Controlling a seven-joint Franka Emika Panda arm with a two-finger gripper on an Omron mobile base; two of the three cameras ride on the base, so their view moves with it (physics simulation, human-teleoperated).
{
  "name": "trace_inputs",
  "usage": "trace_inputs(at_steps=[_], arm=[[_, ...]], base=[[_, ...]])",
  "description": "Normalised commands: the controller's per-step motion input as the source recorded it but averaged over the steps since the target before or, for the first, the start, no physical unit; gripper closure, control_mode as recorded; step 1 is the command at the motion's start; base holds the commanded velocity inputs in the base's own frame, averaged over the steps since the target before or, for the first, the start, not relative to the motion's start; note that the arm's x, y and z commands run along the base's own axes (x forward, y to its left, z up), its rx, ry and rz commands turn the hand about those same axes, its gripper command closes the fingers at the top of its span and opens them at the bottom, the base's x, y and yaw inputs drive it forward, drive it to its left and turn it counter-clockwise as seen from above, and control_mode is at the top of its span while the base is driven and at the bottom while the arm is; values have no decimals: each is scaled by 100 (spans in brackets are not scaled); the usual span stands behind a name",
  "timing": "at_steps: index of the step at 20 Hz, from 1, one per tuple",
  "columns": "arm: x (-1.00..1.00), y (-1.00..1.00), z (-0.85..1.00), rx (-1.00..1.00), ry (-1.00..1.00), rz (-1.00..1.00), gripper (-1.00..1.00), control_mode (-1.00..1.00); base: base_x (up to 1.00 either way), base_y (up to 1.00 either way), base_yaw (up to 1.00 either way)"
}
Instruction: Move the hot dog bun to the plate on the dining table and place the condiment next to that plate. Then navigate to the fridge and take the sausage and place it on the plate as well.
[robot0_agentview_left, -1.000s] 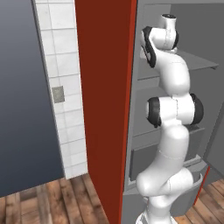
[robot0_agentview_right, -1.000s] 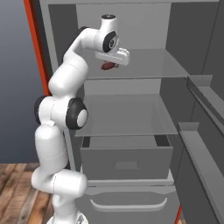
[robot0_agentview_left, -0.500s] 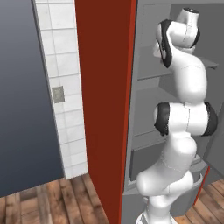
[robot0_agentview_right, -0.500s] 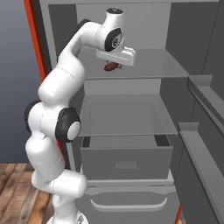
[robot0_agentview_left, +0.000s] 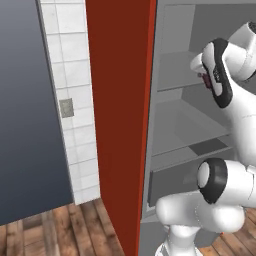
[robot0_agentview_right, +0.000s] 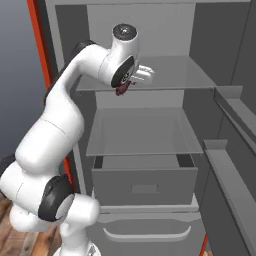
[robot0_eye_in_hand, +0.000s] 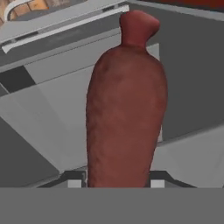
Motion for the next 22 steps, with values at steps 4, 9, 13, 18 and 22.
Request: trace_inputs(at_steps=[4,9,13,18,22], arm=[[-100,0,19,-1,-15,2,100,-100],[-100,0,49,0,-1,0,100,-100],[-100,0,44,-1,0,0,100,-100],[-81,25,13,-9,18,0,100,-100],[-50,34,0,-10,19,0,100,100]], base=[[0,0,0],[0,0,0],[0,0,0],[0,0,0],[-19,8,0]])
